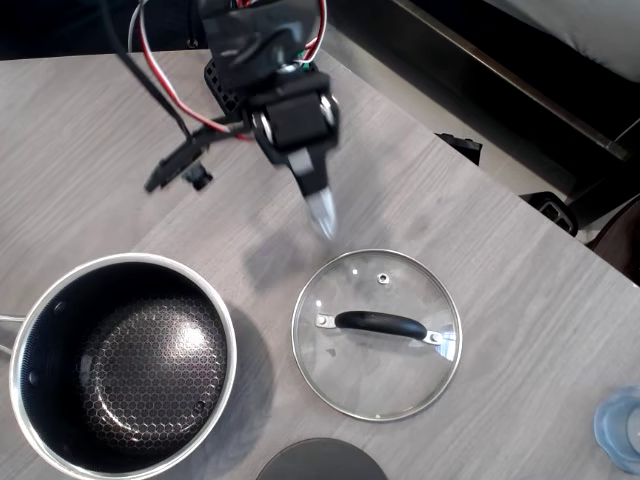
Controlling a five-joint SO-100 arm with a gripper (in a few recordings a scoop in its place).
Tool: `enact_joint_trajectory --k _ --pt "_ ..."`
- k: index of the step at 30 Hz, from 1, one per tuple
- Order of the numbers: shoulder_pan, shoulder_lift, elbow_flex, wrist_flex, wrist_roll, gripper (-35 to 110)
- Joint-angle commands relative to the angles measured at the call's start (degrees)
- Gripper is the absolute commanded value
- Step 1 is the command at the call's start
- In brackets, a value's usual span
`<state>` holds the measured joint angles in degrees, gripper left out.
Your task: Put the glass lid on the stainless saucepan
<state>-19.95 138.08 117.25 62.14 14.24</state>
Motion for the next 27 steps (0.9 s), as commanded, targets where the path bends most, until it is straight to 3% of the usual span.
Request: enact_joint_trajectory --k 1,8,10,14,22,27 --pt "-2.3 -30.4 -31.7 9.8 6.8 0" --pt "-4.8 -58.4 -61.0 23.6 15.8 10" --pt "-6.0 -62.2 -63.8 24.7 16.9 17" --pt "-6.5 -67.1 -65.3 24.2 17.8 17" --pt "-6.9 -77.7 -84.3 38.8 18.5 17" --pt "-6.8 -77.3 -82.6 40.6 19.0 17"
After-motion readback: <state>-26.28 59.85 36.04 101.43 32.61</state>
